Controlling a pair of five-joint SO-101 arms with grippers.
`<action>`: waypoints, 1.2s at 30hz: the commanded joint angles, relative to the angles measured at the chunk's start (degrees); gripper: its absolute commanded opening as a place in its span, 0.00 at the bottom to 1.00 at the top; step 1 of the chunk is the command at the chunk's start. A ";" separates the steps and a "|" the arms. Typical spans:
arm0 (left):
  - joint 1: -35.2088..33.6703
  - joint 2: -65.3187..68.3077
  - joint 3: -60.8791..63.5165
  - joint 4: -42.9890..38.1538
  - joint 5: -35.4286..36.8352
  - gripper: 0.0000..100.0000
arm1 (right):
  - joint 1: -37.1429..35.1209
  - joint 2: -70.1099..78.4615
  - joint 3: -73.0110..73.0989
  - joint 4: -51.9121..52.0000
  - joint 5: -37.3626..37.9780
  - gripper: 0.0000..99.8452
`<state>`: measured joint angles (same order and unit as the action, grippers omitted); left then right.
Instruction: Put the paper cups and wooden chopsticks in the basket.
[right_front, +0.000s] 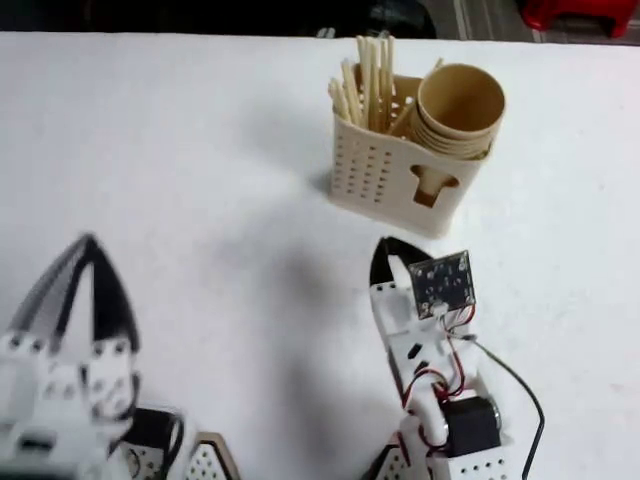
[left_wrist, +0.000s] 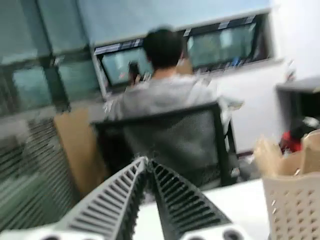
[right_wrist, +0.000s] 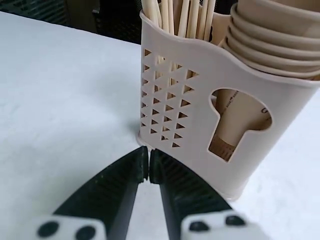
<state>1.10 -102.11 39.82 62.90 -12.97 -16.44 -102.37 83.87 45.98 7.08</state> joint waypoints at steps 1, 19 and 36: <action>-1.89 -2.33 12.84 -4.92 -0.53 0.02 | 0.40 -0.66 0.00 -2.77 -0.62 0.02; -1.89 -1.98 57.41 -26.46 -0.62 0.02 | -2.15 -0.04 13.01 -5.85 -0.70 0.02; -2.77 -1.89 57.23 1.49 -0.62 0.02 | -1.98 -0.04 13.01 24.13 -0.70 0.02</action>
<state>-1.01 -103.43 97.23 57.36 -12.97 -18.46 -102.29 96.35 65.76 6.73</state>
